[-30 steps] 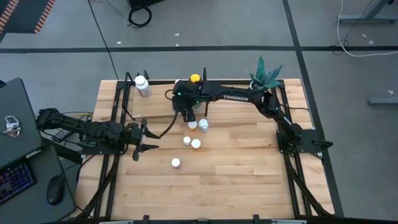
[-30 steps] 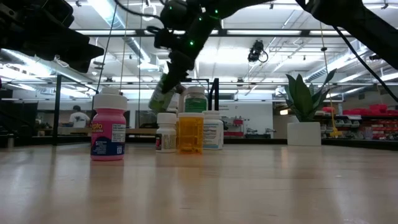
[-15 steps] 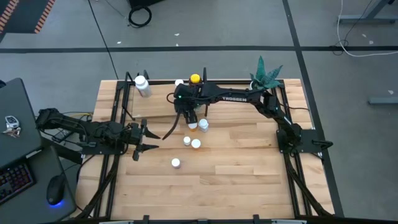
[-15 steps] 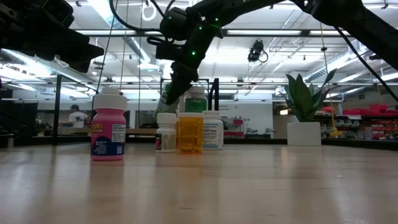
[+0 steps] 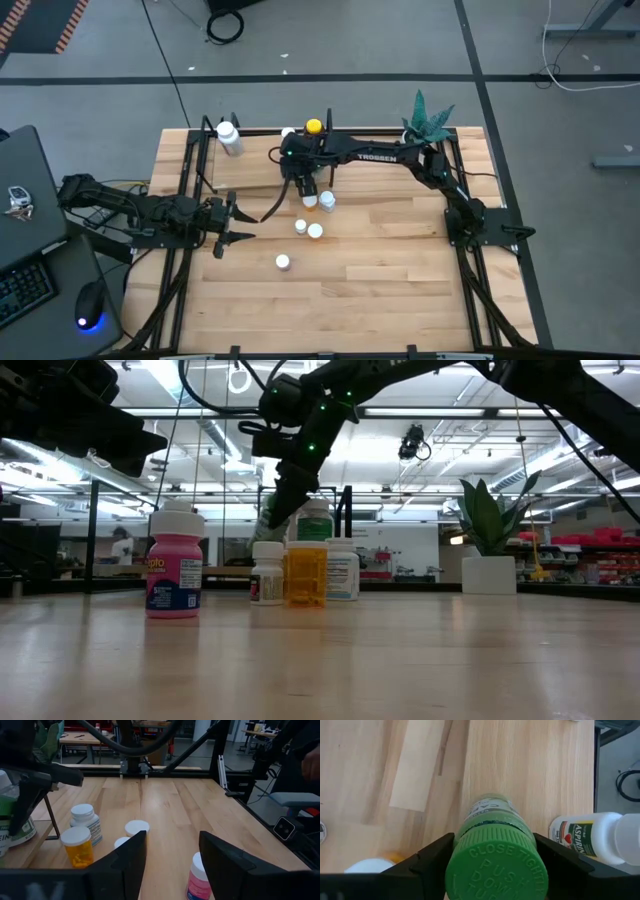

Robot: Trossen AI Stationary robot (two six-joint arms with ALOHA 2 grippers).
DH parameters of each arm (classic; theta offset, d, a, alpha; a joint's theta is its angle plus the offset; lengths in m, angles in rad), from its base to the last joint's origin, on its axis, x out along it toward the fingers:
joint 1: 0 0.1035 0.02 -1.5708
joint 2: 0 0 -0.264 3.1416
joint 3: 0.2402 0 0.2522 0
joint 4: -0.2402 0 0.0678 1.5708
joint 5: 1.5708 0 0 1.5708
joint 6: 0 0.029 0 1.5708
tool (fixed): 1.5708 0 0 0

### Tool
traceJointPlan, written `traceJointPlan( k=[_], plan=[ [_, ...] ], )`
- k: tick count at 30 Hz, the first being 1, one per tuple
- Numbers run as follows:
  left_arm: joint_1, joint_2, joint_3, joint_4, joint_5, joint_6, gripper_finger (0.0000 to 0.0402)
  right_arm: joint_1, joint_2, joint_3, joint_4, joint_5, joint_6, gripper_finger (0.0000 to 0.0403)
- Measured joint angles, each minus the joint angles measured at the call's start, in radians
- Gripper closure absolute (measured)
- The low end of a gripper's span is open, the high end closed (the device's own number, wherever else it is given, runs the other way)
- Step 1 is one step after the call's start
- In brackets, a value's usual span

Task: Pick and place medicine bottles onto shelf by color
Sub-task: Put the light green pill bottle on the shelf

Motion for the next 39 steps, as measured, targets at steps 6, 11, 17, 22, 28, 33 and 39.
traceJointPlan(
  k=[6,11,17,22,28,33,39],
  plan=[
    [0.0,0.0,0.0,0.0,0.0,0.0,0.0217,-0.003,0.0,0.0,0.007,0.0,0.003,0.0137],
    [0.0,0.0,0.0,0.0,0.0,0.0,0.0212,-0.003,0.0,0.0,0.006,-0.001,-0.002,0.0139],
    [0.0,0.0,0.0,0.0,0.0,0.0,0.0218,-0.003,0.002,0.057,-0.073,-0.005,-0.002,0.0154],
    [0.0,0.0,0.0,0.0,0.0,0.0,0.0214,-0.002,0.0,0.145,-0.111,-0.005,0.0,0.0153],
    [0.0,0.0,0.0,0.0,0.0,0.0,0.0216,-0.027,0.0,0.165,-0.113,-0.08,0.011,0.0154],
    [0.0,0.0,0.0,0.0,0.0,0.0,0.0217,0.002,-0.003,0.164,-0.147,-0.06,0.0,0.0153],
    [0.0,0.0,0.0,0.0,0.0,0.0,0.0213,0.039,-0.064,0.171,-0.201,-0.071,-0.012,0.0153]
  ],
)
